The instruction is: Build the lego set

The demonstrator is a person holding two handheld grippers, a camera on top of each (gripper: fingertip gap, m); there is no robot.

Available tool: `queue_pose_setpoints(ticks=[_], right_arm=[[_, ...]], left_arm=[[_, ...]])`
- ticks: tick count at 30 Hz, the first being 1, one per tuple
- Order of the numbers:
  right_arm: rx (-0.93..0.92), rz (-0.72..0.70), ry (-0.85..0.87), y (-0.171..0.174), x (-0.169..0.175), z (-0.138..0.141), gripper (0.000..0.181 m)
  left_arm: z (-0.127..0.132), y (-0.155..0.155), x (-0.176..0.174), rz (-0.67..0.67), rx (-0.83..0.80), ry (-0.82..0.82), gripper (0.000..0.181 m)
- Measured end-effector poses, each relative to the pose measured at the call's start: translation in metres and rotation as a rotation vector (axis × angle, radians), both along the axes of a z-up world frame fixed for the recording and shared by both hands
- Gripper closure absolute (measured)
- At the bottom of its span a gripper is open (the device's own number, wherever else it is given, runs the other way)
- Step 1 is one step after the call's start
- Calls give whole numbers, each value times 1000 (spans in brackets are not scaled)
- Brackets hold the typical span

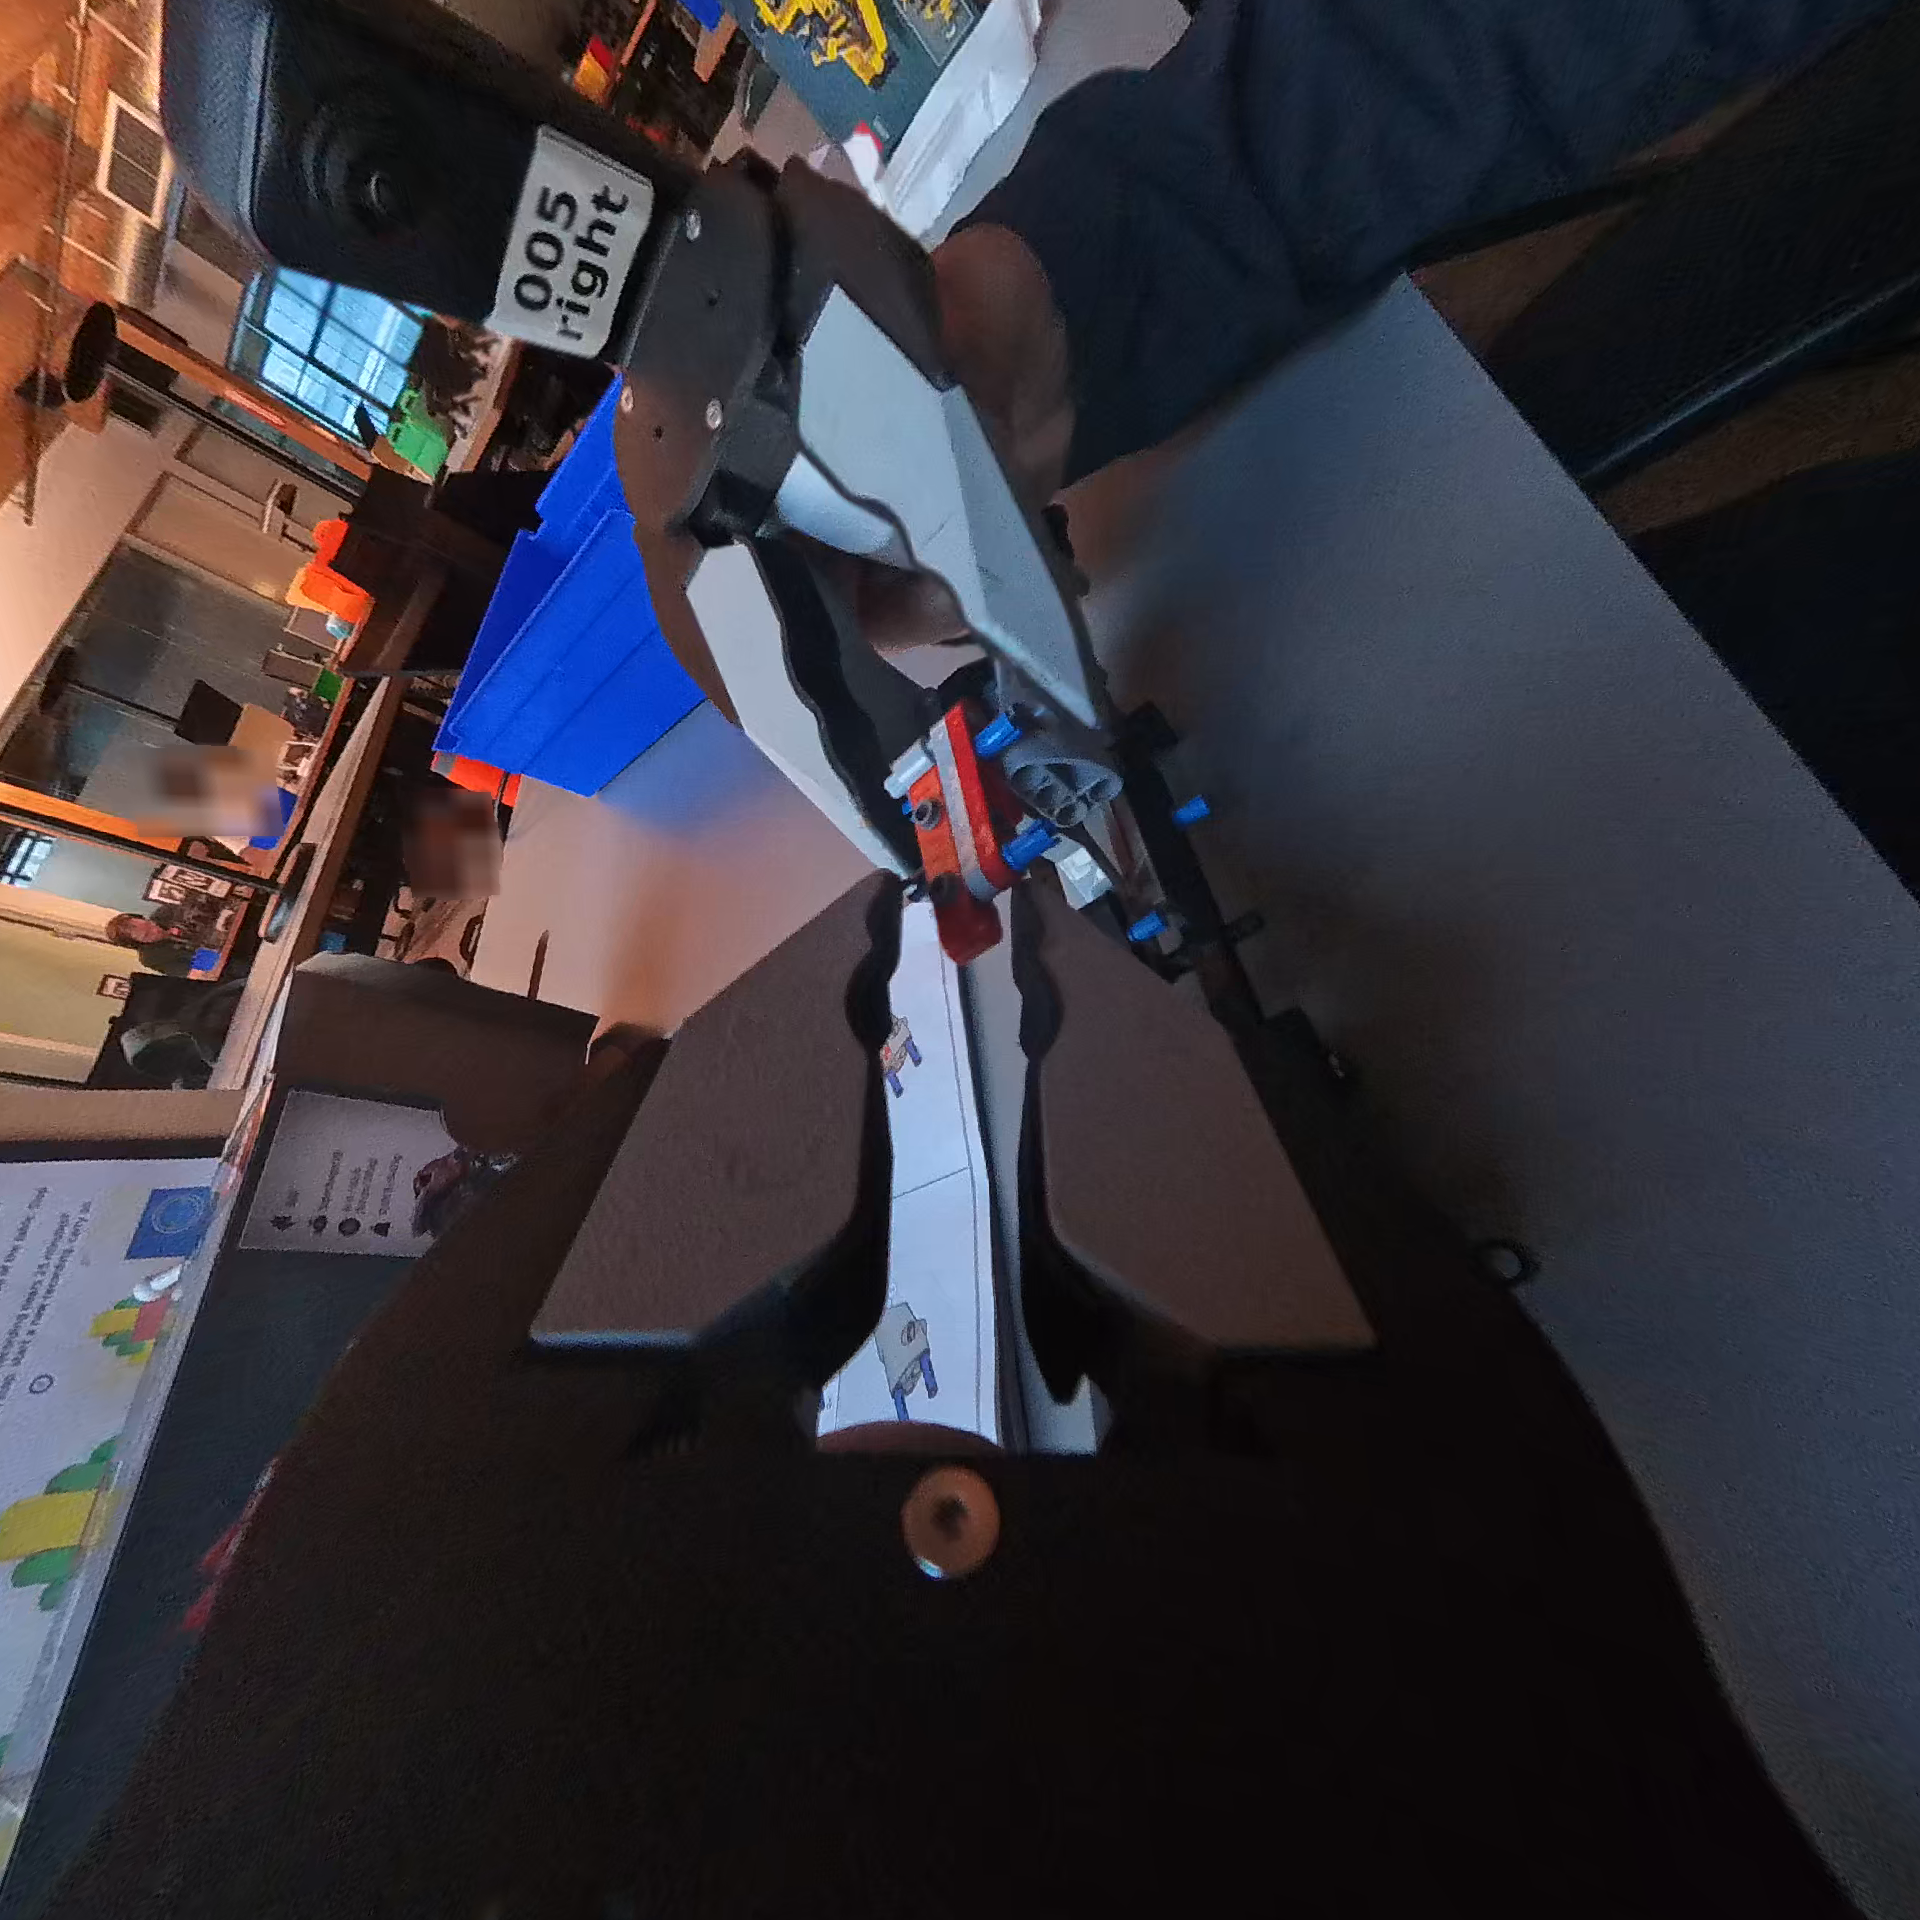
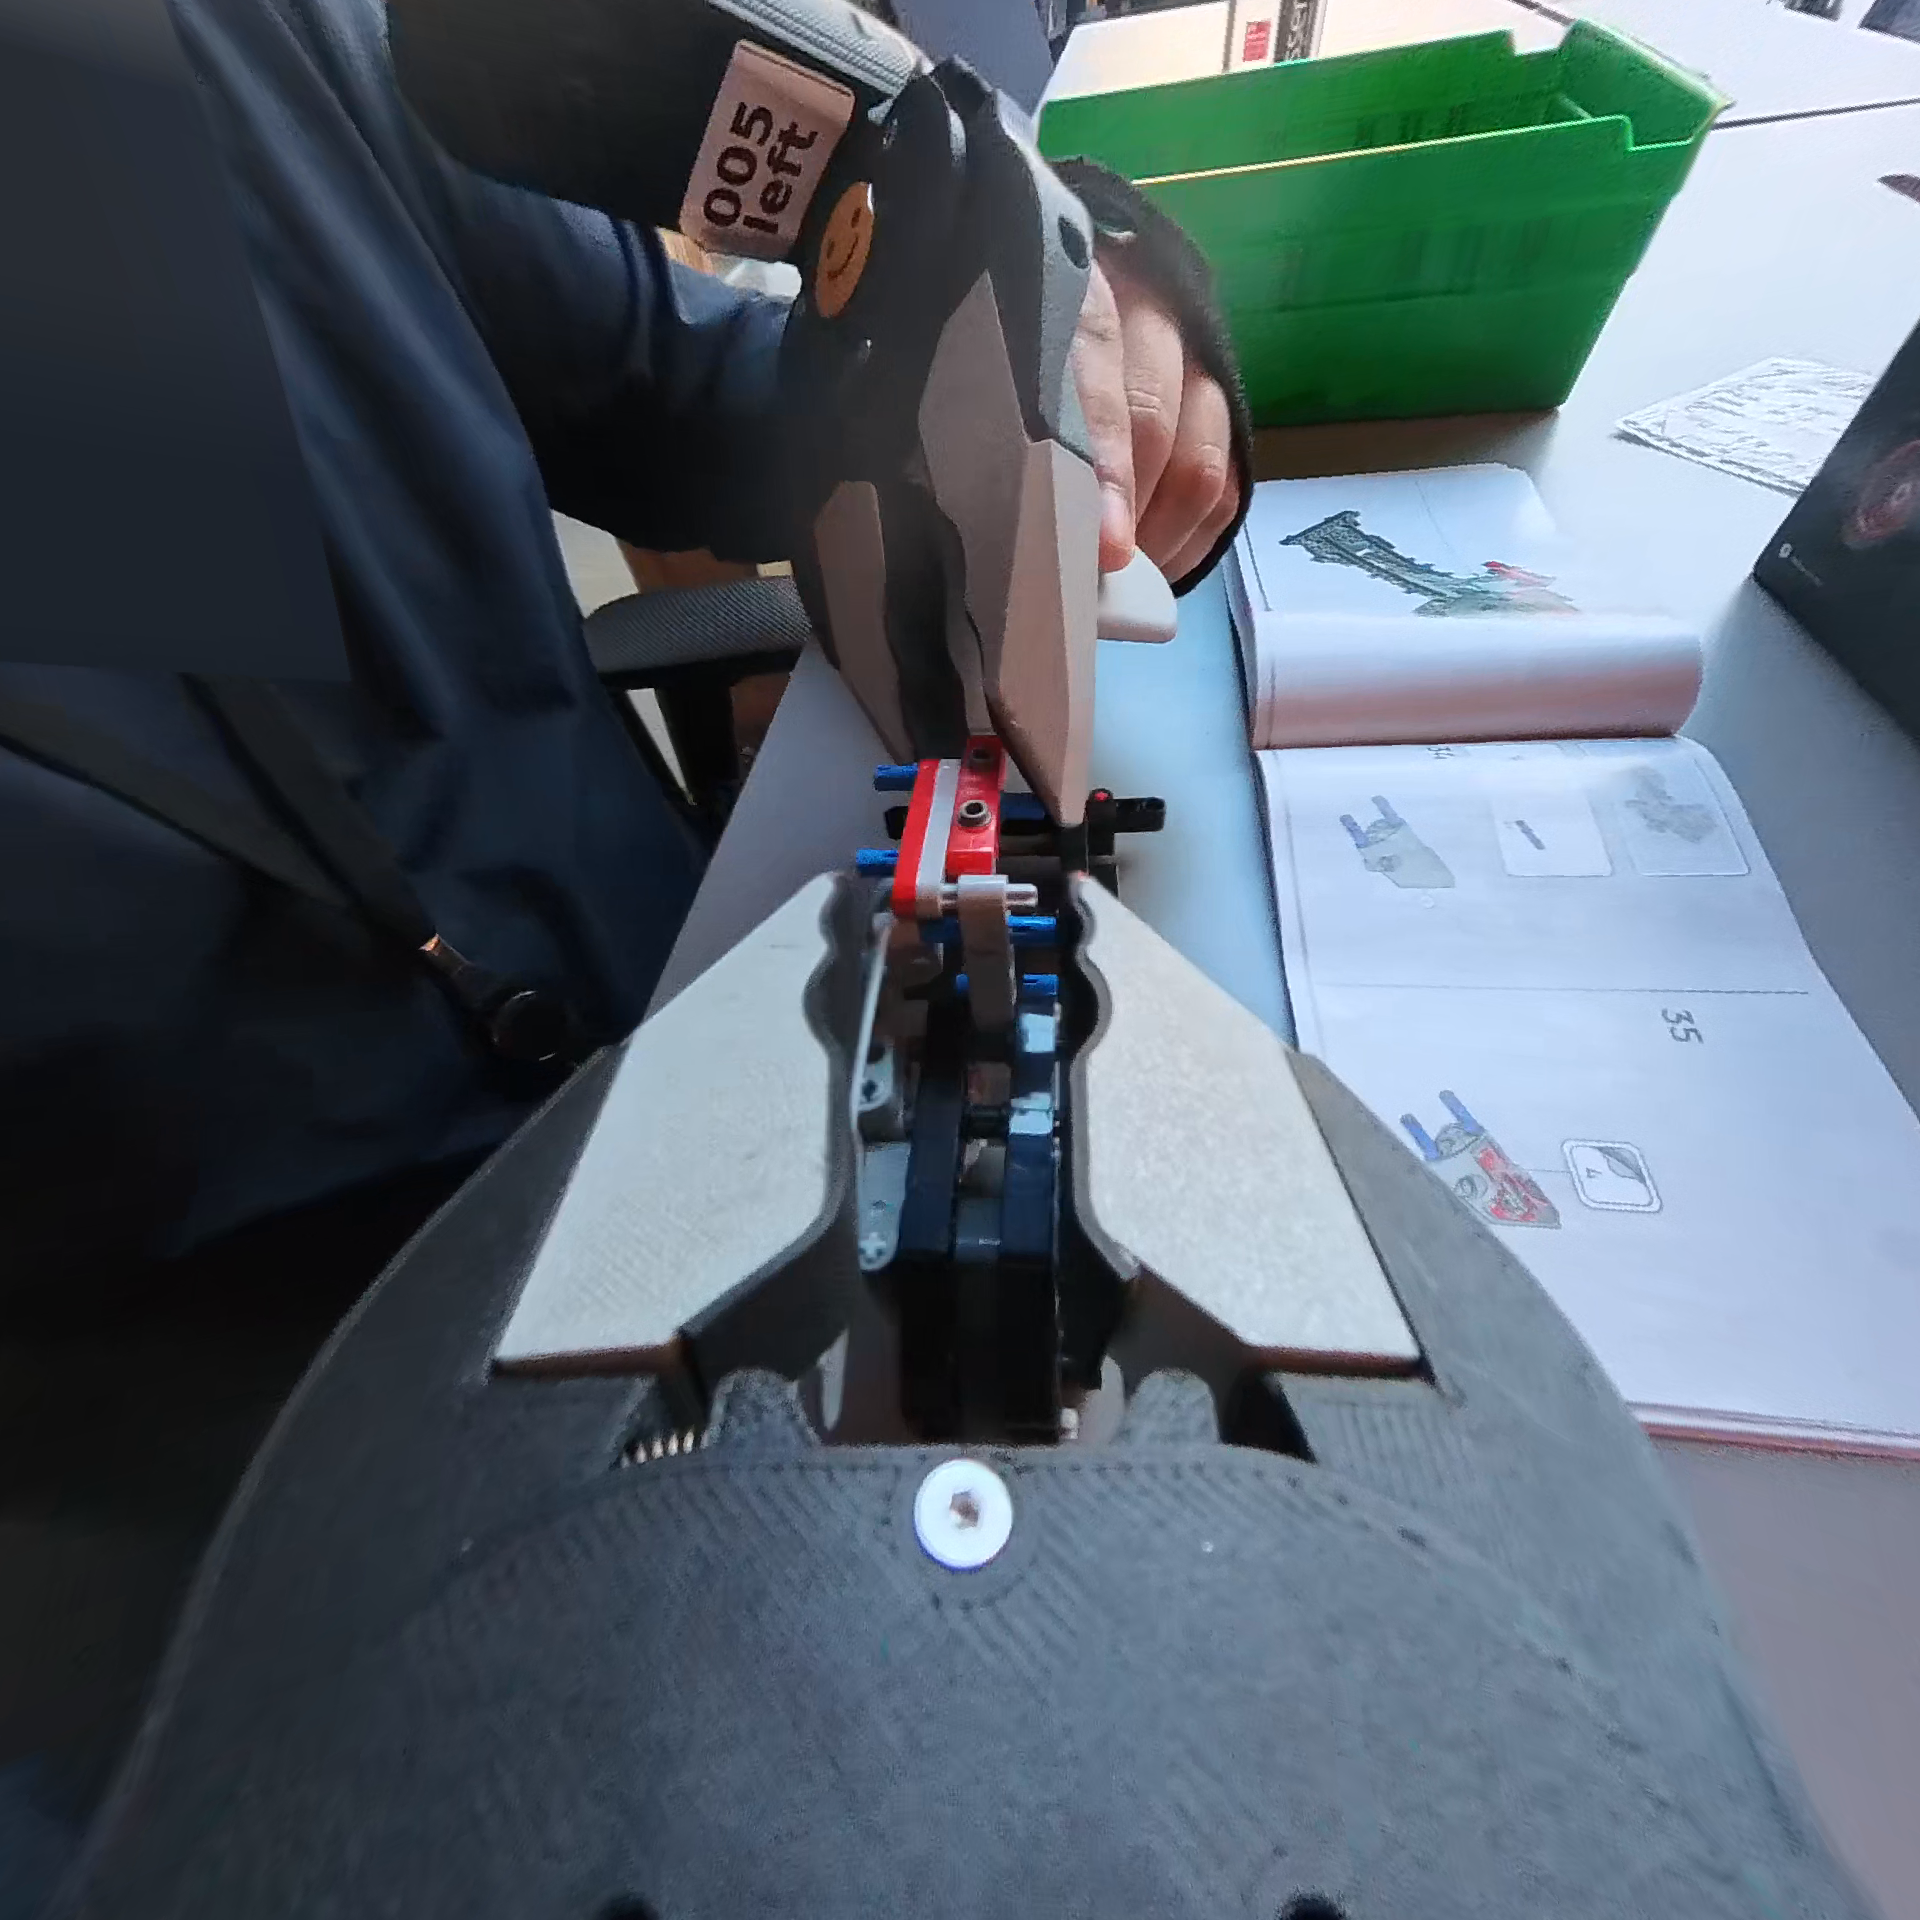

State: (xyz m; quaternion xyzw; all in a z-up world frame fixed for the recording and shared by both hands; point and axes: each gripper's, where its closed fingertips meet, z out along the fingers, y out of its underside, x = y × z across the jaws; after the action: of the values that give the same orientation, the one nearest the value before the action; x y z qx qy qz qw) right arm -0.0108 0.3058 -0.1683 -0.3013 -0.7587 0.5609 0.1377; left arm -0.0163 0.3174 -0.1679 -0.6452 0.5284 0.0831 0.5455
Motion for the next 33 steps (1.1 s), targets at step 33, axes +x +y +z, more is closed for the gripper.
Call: queue_pose_setpoints(ticks=[33], right_arm=[[291, -347, 77, 6, -6, -13, 134]], left_arm=[[3, 2, -1, -42, 152, 82, 170]])
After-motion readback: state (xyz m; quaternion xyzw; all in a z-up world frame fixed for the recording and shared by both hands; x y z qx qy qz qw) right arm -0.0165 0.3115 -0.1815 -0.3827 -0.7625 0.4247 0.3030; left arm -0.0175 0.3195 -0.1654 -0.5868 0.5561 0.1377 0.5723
